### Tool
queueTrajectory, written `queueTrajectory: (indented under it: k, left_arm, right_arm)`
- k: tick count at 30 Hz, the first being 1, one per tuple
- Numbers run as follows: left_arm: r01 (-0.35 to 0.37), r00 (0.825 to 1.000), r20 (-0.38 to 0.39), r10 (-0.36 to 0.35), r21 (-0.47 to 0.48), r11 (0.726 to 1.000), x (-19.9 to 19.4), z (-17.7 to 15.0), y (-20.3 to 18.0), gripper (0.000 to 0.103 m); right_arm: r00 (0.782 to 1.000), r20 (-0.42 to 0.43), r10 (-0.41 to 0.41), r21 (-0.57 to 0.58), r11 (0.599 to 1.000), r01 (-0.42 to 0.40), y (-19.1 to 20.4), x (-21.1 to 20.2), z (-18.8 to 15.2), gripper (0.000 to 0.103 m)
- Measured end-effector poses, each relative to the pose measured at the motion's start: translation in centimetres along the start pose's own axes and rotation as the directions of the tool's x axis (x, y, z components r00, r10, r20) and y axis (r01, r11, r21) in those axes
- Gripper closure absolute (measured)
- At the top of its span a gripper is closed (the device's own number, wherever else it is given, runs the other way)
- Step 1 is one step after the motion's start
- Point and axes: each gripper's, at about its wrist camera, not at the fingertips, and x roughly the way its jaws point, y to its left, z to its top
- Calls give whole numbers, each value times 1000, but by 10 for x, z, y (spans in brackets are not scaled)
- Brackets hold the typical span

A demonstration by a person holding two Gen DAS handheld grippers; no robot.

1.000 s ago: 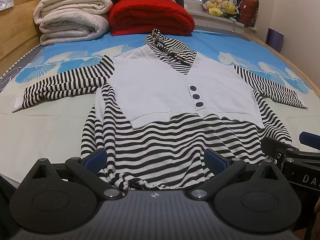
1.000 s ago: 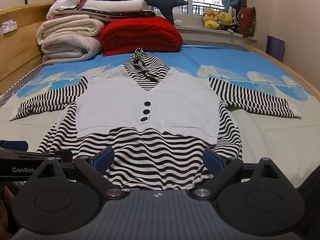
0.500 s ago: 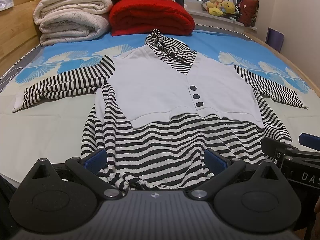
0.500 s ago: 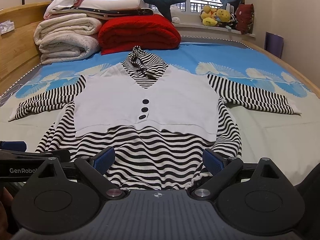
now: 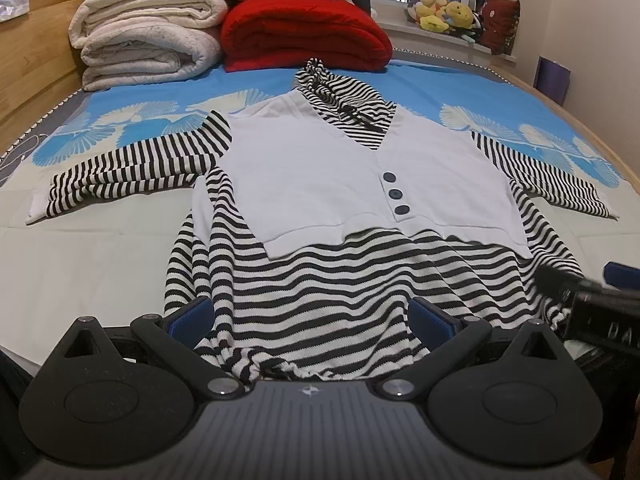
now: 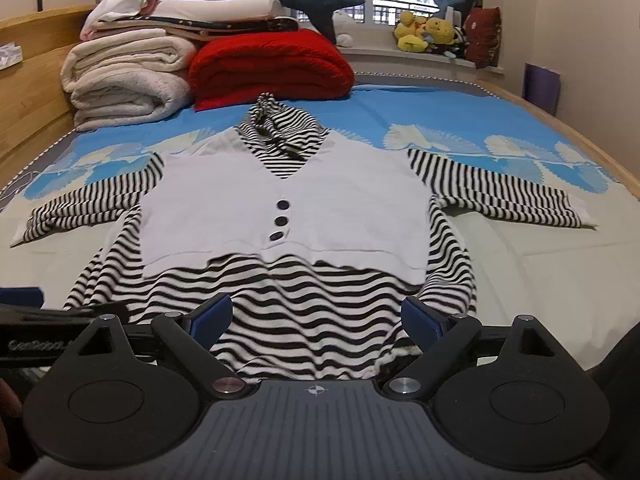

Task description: Fold small clothes

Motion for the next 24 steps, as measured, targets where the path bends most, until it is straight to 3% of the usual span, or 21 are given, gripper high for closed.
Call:
queueTrajectory:
  k: [5,10,12,13,14,15,19,24]
  left_arm:
    - [-74,997,-36,73,-20,997,28,14,10,0]
    - [-185,980,-79,183,-24,982,66,19,30,0]
    - [-191,975,-130,181,-65,979,86,15,41,5]
    - [-210,966,-167,197,-63,976,95,10,46,15]
    - [-240,952,-206,224,-55,969,105,5,49,31]
    - [-286,932,-244,269,-36,958,111,-1,55,30]
    - [-316,919,-278,278,-102,943,103,-2,73,29]
    - [-341,918,-255,302,-124,932,88,6,74,29]
  right_arm:
    - [995,-21,-98,37,994,99,-18,24,12,12]
    - [965,-129,-230,73,968,241,-44,64,9,13]
    - [949,-169,-266,77,956,282,-50,76,3,14]
    - [942,-191,-276,86,951,296,-54,81,0,14]
    - [935,-210,-286,93,946,310,-58,86,-4,15]
    - [927,-233,-295,101,940,325,-61,90,-7,16]
    - [880,-349,-323,163,903,397,-81,100,-23,30]
    - [863,-366,-348,151,893,424,-86,100,-27,35]
